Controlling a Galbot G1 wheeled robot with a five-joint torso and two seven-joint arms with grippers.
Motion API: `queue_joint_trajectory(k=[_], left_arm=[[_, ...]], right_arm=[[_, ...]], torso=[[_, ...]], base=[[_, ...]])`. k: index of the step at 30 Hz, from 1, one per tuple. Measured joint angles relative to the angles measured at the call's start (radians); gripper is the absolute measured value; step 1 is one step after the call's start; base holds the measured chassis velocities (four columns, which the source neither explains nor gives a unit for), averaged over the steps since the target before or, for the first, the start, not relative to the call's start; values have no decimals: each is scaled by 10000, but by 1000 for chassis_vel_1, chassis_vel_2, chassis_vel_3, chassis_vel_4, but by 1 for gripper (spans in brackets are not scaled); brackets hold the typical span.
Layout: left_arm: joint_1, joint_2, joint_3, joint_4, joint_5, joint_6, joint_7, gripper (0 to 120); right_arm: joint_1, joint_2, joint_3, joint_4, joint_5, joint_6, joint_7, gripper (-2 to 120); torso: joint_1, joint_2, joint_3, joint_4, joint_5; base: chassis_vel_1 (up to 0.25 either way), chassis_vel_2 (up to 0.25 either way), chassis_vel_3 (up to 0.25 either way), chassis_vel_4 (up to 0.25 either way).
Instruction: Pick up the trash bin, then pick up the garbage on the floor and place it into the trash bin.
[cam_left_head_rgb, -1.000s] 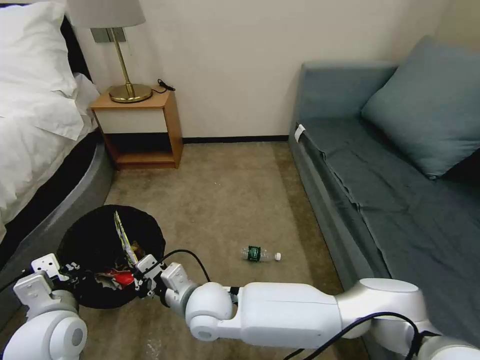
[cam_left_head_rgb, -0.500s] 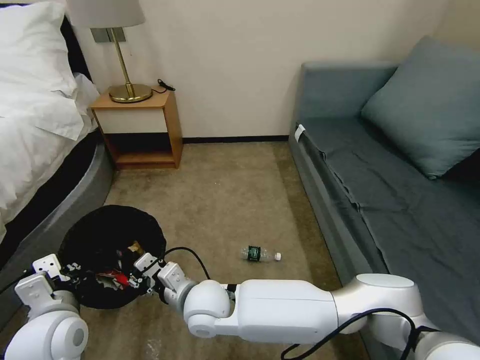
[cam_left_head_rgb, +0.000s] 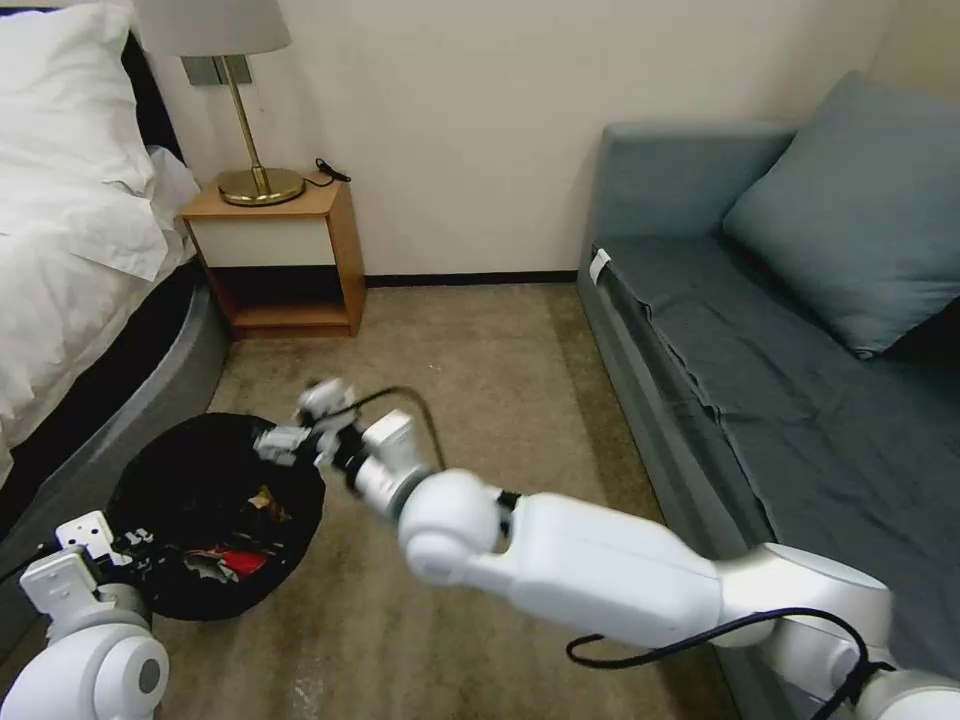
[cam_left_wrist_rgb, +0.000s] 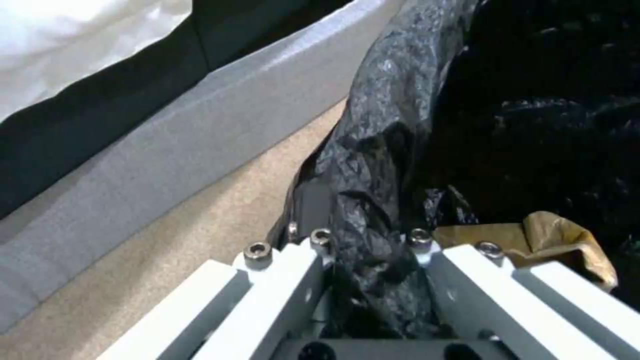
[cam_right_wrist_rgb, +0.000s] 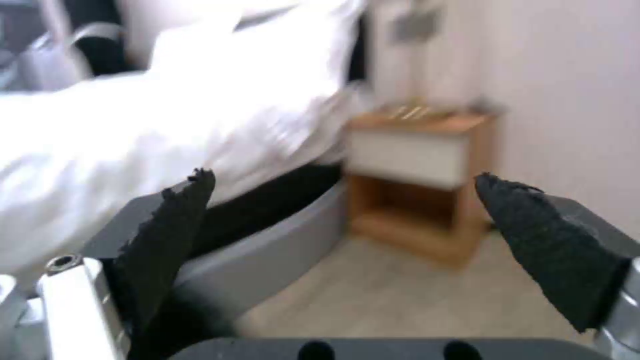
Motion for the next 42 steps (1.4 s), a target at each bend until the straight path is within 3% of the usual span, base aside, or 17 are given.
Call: queue_joint_trajectory(k=[4, 6, 8, 19, 27, 42], left_arm=[[-28, 40, -43, 125, -16, -50, 42, 3], [-39, 41, -43, 140, -18, -57, 55, 3], [-61, 30, -20, 175, -19, -69, 72, 3], [-70, 20, 44, 238, -12, -131, 128, 3], [-109, 72, 34, 275, -11, -134, 142, 3], [-115, 74, 10, 358, -9, -160, 158, 3]], right_arm=[[-1313, -1457, 1981, 911, -1422, 496, -123, 100], [-1631, -1724, 2458, 1202, -1632, 497, -126, 100], [-2831, -2215, 3724, 2007, -2238, 499, -159, 100], [-6580, -2556, 5996, 3397, -4129, 308, -240, 100], [-7142, -2384, 5883, 3206, -4871, 459, -264, 100], [-6831, -2349, 5588, 2931, -4865, 482, -309, 100]], torso=[[0, 0, 1, -5, 2], [0, 0, 0, -5, 1], [0, 0, -1, -5, 1], [0, 1, -1, -3, -1], [-1, 0, -1, -1, -2], [0, -1, 1, 0, -4]], base=[[0, 0, 0, 0], [0, 0, 0, 0], [0, 0, 0, 0], [0, 0, 0, 0], [0, 0, 0, 0], [-94, 87, 87, -93]])
